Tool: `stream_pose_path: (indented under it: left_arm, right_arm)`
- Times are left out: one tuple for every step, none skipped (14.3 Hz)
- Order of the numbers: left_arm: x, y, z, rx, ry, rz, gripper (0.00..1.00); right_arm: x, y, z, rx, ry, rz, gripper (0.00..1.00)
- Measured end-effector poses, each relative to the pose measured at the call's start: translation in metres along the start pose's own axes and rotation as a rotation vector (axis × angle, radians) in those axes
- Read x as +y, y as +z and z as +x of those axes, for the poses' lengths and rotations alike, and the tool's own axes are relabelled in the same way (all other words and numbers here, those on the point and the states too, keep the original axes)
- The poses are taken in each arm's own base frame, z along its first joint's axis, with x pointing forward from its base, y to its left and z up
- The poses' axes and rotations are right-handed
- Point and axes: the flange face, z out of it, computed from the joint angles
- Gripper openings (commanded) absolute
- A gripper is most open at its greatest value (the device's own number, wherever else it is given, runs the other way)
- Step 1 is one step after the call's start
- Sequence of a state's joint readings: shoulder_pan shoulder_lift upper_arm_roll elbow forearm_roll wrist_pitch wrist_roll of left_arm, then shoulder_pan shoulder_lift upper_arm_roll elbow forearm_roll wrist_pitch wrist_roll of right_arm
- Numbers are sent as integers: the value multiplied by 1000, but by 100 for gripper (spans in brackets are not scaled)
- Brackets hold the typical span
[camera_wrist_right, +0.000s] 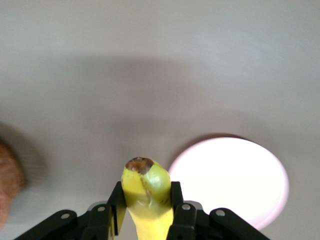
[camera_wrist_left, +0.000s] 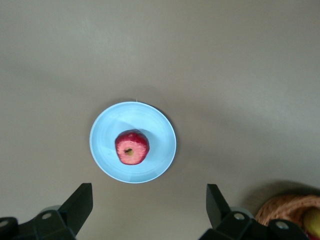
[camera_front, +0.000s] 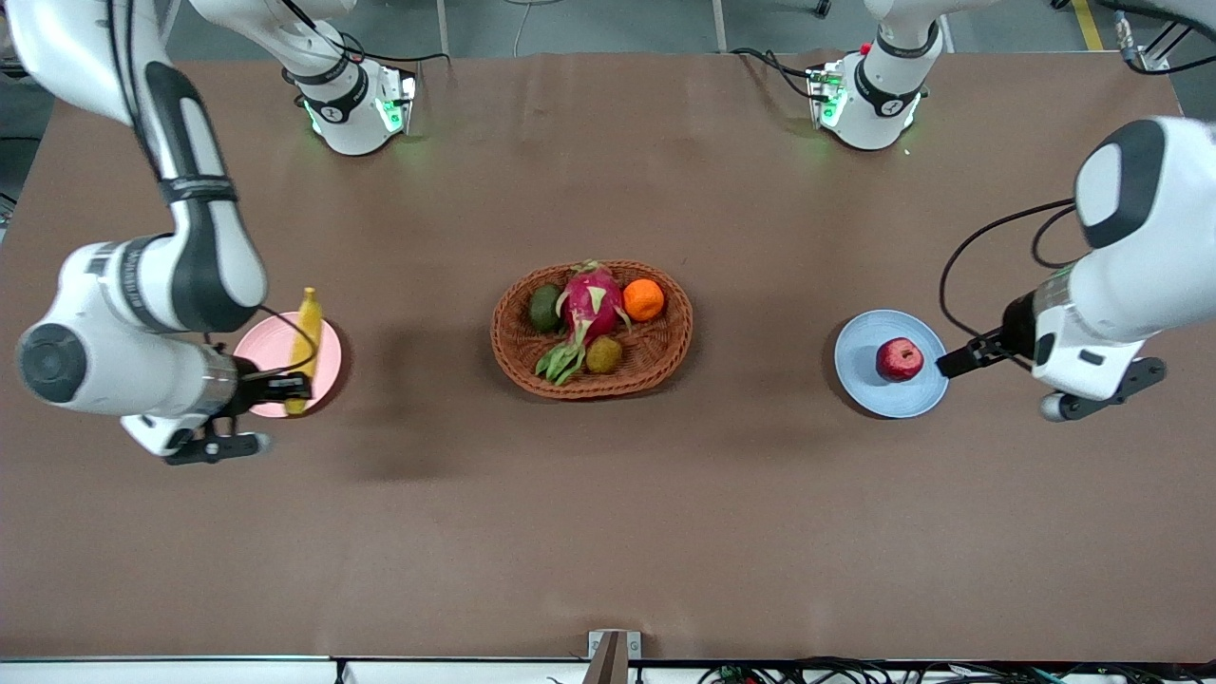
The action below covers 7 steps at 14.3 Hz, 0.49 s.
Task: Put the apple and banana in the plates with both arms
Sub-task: 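Lower the banana onto the pink plate and open the right gripper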
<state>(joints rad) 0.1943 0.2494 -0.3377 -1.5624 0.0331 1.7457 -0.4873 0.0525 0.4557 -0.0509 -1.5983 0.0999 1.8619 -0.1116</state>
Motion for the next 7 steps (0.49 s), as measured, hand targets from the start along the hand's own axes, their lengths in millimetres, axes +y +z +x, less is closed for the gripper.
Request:
stream_pose_path:
  left_arm:
    - [-4, -19, -1, 12, 34, -1, 100]
    - [-8, -38, -5, 27, 68, -2, 100]
    - [-11, -54, -10, 42, 100, -1, 100]
    - [-14, -70, -17, 52, 128, 4, 100]
    - [-16, -83, -24, 56, 151, 10, 100]
    - [-19, -94, -32, 52, 176, 18, 100]
    - [-21, -102, -39, 51, 200, 26, 100]
  right_arm:
    - [20, 5, -4, -13, 19, -7, 0]
    - [32, 12, -7, -28, 29, -15, 0]
    - [38, 17, -10, -39, 34, -22, 0]
    - [42, 22, -12, -51, 38, -27, 0]
    - [47, 28, -14, -62, 45, -27, 1]
    - [53, 35, -16, -76, 54, -24, 1]
    - [58, 43, -17, -85, 60, -23, 2]
